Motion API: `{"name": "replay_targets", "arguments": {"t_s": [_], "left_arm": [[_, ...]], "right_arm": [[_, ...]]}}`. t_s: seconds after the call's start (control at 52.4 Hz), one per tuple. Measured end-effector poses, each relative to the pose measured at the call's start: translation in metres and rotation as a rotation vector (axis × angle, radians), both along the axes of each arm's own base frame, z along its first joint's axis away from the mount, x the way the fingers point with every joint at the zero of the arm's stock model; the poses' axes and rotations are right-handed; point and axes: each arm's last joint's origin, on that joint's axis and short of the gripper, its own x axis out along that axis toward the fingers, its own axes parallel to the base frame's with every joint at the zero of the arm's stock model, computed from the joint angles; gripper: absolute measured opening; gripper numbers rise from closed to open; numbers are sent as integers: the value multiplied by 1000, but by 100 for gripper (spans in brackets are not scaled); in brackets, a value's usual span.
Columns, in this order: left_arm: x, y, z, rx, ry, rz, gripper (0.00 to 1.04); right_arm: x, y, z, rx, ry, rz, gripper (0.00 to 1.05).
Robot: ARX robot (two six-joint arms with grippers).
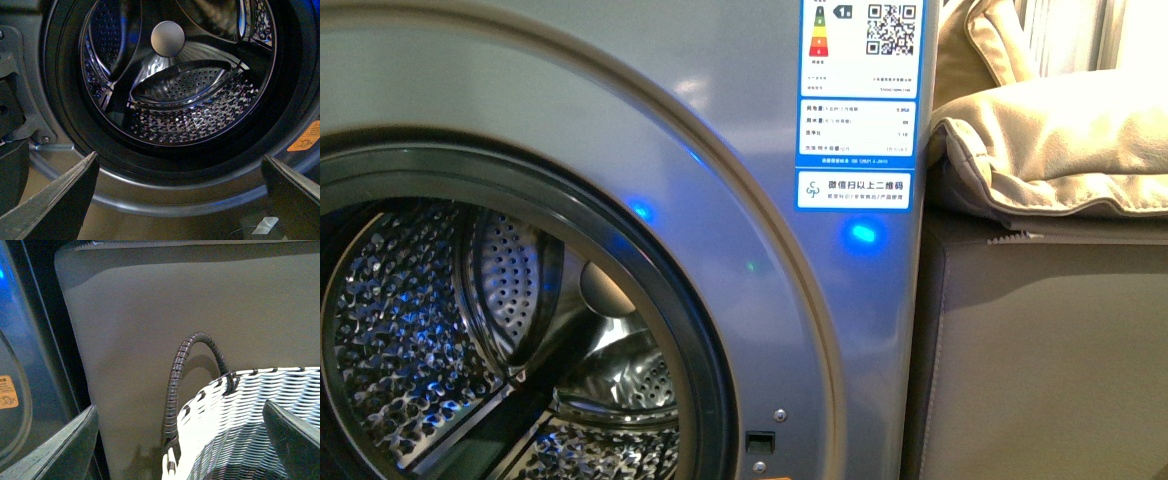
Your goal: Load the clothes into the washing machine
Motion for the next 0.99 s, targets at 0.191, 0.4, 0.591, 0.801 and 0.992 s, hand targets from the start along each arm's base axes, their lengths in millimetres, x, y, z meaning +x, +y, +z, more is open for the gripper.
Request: {"name": "replay_targets", "arguments": {"t_s": [0.191,0.4,0.591,0.801,0.992], "left_arm": [[0,0,0,0,0,0,98],[0,0,0,0,0,0,98],[0,0,0,0,0,0,98],[0,0,0,0,0,0,98],[0,0,0,0,0,0,98]], "right_arm": [[0,0,0,0,0,0,97],[0,0,0,0,0,0,97],[0,0,0,0,0,0,97],[0,0,0,0,0,0,97],[-1,-4,14,74,-139,146,97]]}}
